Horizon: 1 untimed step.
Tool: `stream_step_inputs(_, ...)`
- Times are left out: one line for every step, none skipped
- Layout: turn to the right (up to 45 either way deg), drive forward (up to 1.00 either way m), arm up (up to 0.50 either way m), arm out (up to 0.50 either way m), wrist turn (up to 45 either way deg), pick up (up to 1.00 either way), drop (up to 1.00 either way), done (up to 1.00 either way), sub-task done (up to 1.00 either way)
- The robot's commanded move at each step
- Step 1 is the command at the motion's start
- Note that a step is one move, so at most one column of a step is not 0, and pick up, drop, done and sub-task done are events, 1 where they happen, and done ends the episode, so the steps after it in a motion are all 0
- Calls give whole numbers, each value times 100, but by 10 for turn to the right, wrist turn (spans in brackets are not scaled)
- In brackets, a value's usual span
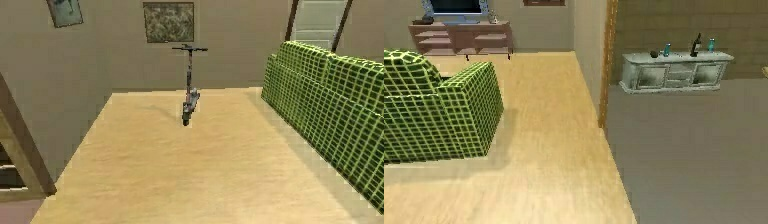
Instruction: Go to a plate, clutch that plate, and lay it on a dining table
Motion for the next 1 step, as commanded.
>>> stream_step_inputs(450, 0, 0, 0, 0, 0, 0, 0, 0)
